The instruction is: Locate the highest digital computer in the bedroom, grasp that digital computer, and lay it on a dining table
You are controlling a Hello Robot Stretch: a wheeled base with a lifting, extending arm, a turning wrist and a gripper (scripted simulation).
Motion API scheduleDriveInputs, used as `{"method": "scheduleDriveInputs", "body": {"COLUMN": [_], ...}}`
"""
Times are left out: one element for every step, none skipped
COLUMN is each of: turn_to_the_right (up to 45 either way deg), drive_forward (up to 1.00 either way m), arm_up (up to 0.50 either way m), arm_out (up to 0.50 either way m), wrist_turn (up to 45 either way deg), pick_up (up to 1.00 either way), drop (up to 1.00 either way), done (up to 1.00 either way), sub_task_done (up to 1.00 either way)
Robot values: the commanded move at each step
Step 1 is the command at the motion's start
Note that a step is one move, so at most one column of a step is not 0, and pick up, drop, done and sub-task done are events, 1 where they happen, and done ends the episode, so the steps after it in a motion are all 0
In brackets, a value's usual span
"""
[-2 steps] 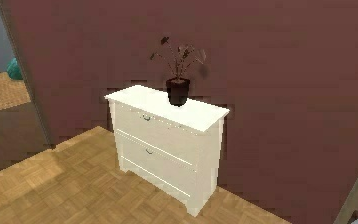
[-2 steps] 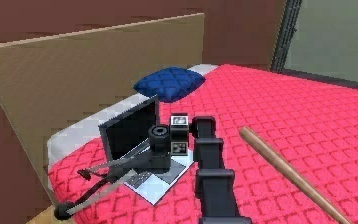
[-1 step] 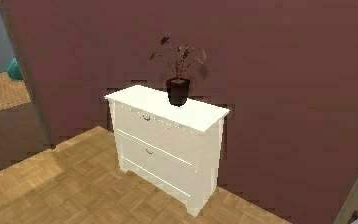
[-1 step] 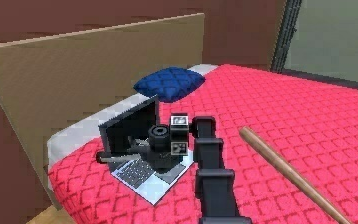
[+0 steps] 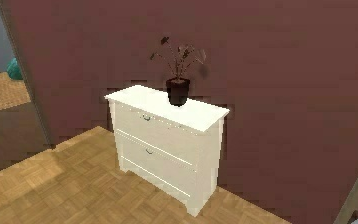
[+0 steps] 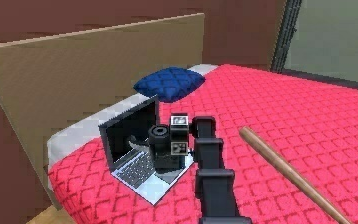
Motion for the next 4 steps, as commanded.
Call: {"method": "scheduleDriveInputs", "body": {"turn_to_the_right": [0.0,0.0,0.0,0.0], "drive_forward": [0.00,0.00,0.00,0.00], "arm_up": [-0.30,0.00,0.10,0.28], "arm_out": [0.00,0.00,0.00,0.00], "wrist_turn": [0.0,0.0,0.0,0.0], "pick_up": [0.00,1.00,0.00,0.00], "drop": [0.00,0.00,0.00,0.00], "done": [0.00,0.00,0.00,0.00], "sub_task_done": [0.00,0.00,0.00,0.00]}}
